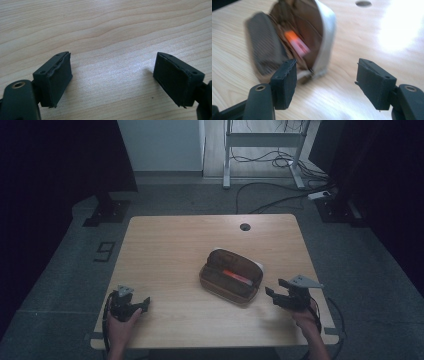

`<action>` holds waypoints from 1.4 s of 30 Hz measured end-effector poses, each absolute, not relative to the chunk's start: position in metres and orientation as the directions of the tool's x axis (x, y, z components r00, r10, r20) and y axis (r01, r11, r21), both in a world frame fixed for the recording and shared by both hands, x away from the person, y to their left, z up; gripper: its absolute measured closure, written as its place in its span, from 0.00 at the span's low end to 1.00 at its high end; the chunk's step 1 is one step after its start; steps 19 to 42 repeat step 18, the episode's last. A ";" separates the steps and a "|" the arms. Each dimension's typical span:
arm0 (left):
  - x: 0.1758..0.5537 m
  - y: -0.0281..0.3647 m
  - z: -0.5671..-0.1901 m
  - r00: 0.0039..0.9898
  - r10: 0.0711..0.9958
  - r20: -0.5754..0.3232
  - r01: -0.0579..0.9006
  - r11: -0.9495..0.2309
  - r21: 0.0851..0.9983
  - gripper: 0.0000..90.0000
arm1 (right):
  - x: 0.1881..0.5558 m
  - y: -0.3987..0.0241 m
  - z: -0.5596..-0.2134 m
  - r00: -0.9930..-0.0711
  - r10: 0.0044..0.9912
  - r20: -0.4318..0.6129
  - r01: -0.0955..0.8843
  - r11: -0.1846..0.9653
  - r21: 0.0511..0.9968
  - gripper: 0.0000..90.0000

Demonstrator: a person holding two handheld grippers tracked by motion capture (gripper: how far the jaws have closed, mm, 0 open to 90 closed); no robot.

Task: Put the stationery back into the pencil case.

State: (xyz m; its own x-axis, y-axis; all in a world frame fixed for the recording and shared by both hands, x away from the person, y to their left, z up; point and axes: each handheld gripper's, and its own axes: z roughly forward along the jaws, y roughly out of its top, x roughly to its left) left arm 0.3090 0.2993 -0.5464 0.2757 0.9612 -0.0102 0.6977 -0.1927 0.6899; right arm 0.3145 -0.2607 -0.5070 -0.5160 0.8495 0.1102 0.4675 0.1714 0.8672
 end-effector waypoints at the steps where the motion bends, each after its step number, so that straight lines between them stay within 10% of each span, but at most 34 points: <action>1: 0.309 0.299 -0.546 0.275 0.961 -0.010 0.698 -0.192 0.690 0.17 | 0.314 -0.265 -0.511 -0.506 0.855 0.115 0.481 0.169 0.860 0.36; 42: 0.309 0.299 -0.546 0.276 0.961 -0.011 0.698 -0.192 0.690 0.17 | 0.325 -0.269 -0.542 -0.469 0.875 0.119 0.560 0.190 0.806 0.34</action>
